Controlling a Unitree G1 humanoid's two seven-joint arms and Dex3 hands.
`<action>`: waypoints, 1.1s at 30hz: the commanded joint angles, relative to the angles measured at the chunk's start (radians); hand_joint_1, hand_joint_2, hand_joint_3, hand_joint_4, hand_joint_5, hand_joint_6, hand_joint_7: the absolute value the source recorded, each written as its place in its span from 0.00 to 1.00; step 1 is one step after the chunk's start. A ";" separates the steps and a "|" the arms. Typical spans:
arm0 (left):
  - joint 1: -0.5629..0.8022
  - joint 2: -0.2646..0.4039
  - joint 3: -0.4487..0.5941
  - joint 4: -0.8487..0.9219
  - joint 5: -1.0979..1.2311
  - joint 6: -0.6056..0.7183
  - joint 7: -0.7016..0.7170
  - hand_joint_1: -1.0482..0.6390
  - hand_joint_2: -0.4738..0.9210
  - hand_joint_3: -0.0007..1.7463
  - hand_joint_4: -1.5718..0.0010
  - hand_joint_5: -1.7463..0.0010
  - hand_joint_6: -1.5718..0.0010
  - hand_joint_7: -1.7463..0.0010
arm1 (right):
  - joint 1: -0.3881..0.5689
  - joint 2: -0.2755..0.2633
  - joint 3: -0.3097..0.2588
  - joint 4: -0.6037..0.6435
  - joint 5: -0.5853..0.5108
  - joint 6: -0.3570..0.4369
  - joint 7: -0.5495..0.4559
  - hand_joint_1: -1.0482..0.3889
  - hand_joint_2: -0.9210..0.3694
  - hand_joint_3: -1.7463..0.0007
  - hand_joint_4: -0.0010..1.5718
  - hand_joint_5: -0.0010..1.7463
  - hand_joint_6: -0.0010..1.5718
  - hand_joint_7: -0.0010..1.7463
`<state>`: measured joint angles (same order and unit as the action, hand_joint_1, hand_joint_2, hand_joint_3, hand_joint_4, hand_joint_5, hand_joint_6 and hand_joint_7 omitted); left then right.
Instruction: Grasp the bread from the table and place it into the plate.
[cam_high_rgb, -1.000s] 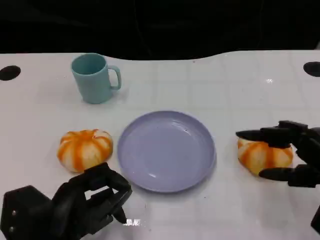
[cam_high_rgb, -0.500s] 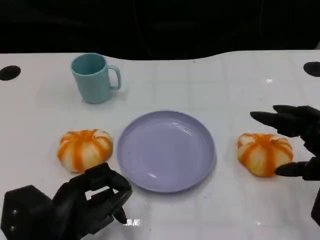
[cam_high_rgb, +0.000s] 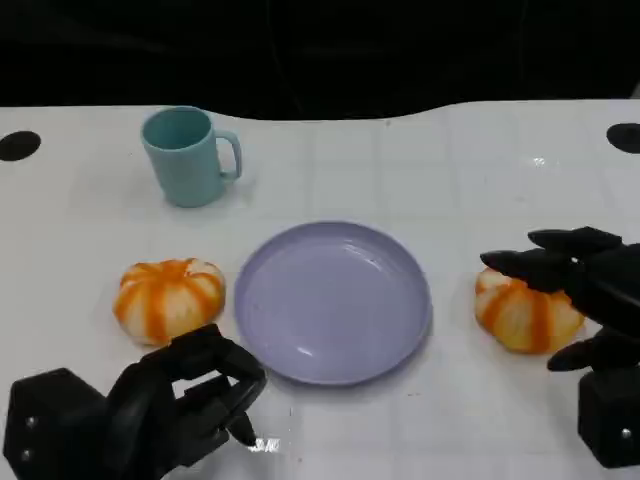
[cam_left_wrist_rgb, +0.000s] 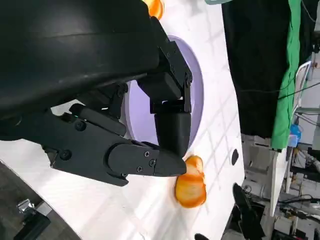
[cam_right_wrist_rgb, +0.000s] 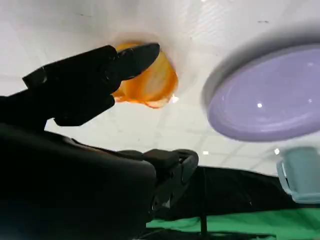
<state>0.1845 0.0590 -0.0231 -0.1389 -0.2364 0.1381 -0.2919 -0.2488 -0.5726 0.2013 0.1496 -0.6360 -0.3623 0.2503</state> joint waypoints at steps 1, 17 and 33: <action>0.003 0.009 0.011 -0.009 -0.003 0.003 0.004 0.32 1.00 0.17 0.54 0.00 0.53 0.21 | -0.064 0.009 0.043 0.086 -0.015 0.001 -0.008 0.51 0.13 1.00 0.06 0.12 0.17 0.01; 0.021 0.004 0.009 -0.045 -0.005 0.027 0.012 0.33 1.00 0.16 0.54 0.00 0.53 0.20 | -0.325 0.130 0.233 0.526 -0.089 0.031 -0.039 0.50 0.09 0.99 0.14 0.10 0.23 0.01; 0.030 0.006 0.003 -0.057 0.007 0.018 0.010 0.31 1.00 0.15 0.55 0.00 0.54 0.20 | -0.425 0.194 0.212 0.736 -0.017 0.045 -0.181 0.70 0.00 0.90 0.51 0.73 0.72 0.12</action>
<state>0.2090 0.0535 -0.0246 -0.1805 -0.2352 0.1578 -0.2913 -0.6650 -0.3728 0.4408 0.8539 -0.6808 -0.3054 0.1211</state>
